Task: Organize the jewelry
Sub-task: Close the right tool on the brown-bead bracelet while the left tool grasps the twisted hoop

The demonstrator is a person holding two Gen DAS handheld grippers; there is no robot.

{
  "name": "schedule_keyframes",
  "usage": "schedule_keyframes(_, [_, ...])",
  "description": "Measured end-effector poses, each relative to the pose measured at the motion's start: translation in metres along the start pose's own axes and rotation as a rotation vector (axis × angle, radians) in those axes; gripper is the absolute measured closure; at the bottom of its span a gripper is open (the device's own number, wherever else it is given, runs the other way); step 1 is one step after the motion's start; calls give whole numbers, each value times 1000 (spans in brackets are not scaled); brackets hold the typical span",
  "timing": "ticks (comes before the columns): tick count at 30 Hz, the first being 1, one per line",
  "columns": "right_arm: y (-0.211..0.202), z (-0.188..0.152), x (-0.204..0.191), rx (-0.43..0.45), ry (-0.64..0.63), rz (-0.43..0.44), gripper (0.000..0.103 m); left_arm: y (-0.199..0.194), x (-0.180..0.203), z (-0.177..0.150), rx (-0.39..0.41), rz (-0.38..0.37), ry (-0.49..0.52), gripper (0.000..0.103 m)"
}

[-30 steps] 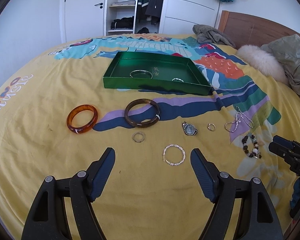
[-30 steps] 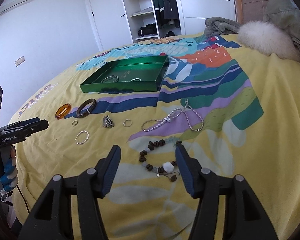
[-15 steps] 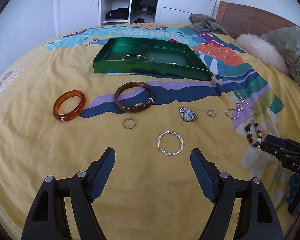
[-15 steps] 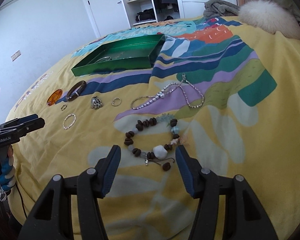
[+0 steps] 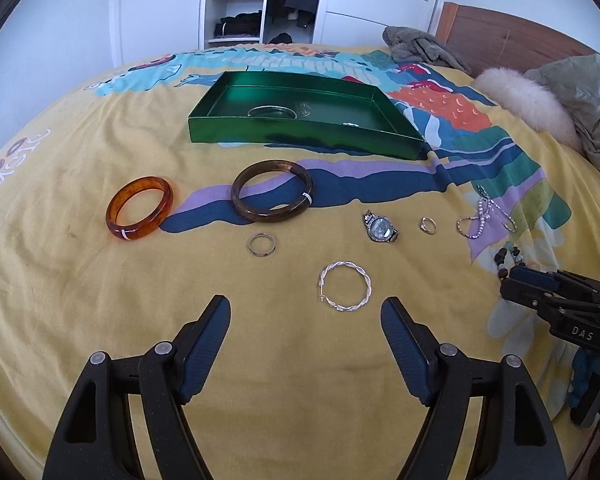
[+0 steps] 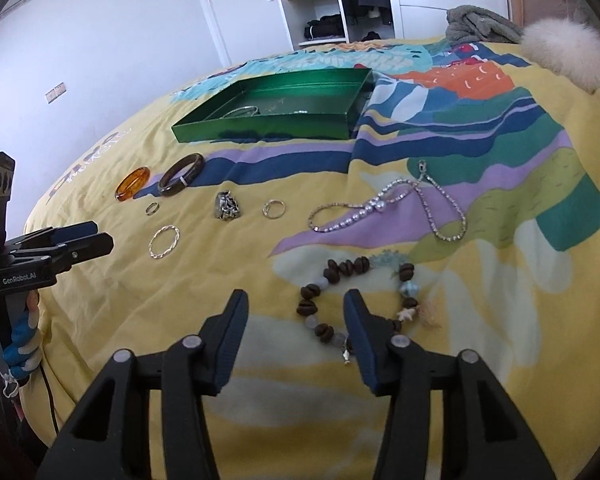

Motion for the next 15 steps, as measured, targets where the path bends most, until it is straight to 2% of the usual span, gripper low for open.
schedule_keyframes(2, [11, 0, 0, -37, 12, -8, 79, 1, 1, 1, 0, -3, 6, 26])
schedule_keyframes(8, [28, -7, 5, -95, 69, 0, 92, 12, 7, 6, -19, -22, 39, 28])
schedule_keyframes(13, [26, -10, 7, -86, 85, 28, 92, 30, 23, 7, -60, -70, 95, 39])
schedule_keyframes(15, [26, -10, 8, -82, 90, 34, 92, 37, 32, 7, -76, -102, 126, 49])
Point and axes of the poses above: each gripper's, at about its wrist camera, not at the fingertips, and y roughly the way its jaws point, x to its right, z to its top, the point moved 5 cm from there along y, roughly the way its jaws point, and after that the axes turned 10 degrees about -z, right-handed, at the moved point
